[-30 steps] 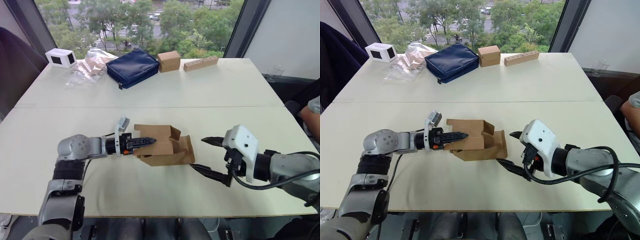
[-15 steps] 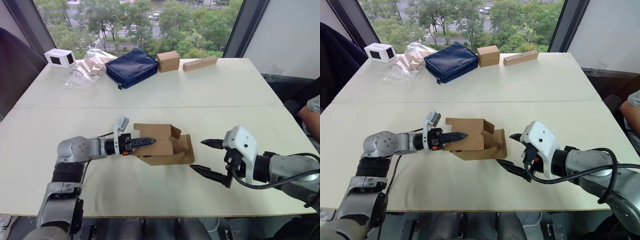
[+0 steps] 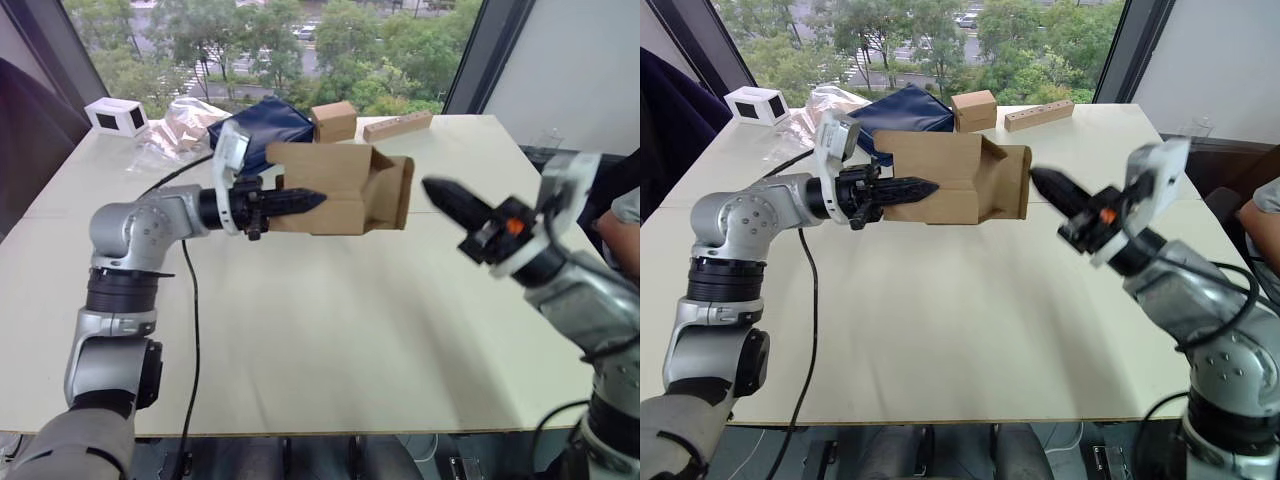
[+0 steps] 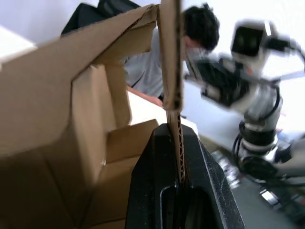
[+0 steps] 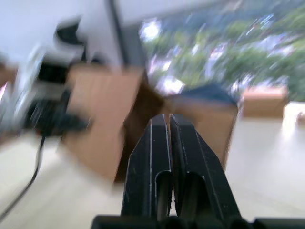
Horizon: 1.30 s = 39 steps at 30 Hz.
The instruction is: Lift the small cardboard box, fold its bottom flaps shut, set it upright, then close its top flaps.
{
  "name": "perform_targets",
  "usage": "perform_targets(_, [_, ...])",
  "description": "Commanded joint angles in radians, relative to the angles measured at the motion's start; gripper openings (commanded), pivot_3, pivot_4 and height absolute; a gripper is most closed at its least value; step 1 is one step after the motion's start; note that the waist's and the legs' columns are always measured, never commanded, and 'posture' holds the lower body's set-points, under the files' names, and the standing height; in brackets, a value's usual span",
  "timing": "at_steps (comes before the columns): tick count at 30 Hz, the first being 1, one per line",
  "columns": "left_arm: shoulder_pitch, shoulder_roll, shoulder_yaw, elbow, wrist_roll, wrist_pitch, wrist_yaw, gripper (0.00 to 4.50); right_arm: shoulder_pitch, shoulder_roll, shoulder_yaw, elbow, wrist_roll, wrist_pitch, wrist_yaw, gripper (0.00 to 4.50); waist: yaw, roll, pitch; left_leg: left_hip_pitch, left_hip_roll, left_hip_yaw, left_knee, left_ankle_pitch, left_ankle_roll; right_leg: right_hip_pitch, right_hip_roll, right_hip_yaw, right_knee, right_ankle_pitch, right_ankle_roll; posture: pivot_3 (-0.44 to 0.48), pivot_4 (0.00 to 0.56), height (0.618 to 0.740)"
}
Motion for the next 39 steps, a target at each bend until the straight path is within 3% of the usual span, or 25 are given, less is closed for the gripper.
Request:
perform_targets(1, [-0.059,0.006,0.006,-0.042,0.014,-0.063,-0.016,0.00,-0.102,0.019,-0.035,0.050,0.061,-0.056,-0.074,0.05,0.000,0.000,0.000,0.000,0.000,0.000,0.000,0.000,0.000,-0.001,0.000,0.000,0.000,0.000,0.000,0.000,0.150,0.740])
perform_targets(7, [-0.062,0.007,0.003,-0.071,0.003,-0.075,-0.030,0.00,-0.144,-0.046,0.047,0.082,-0.018,-0.032,-0.028,0.05,0.000,0.000,0.000,-0.001,0.000,0.001,-0.001,0.000,0.001,-0.001,0.001,0.000,0.000,0.000,0.000,0.000,0.150,0.740])
perform_targets(15, [-0.063,-0.007,0.012,-0.096,-0.019,-0.061,-0.018,0.00,-0.129,-0.037,0.129,0.053,-0.037,-0.023,0.032,0.05,-0.001,0.000,0.000,-0.001,0.000,0.000,0.000,0.000,0.001,-0.001,0.001,0.000,0.000,0.000,0.000,0.000,0.150,0.740])
perform_targets(34, [-0.047,-0.003,0.004,-0.114,-0.044,-0.043,-0.022,0.00,-0.166,-0.011,0.184,0.045,0.000,-0.021,0.094,0.05,-0.001,0.000,0.000,-0.001,0.000,0.000,0.000,0.000,0.001,-0.001,0.001,0.000,0.000,0.000,0.000,0.000,0.150,0.740])
perform_targets(39, [-0.050,0.002,0.016,-0.082,-0.031,-0.060,-0.005,0.00,-0.133,-0.081,0.153,0.004,0.012,0.008,0.103,0.05,0.000,0.000,0.000,-0.001,0.000,0.000,0.000,0.000,0.001,-0.001,0.001,0.000,0.000,0.000,0.000,0.000,0.150,0.740])
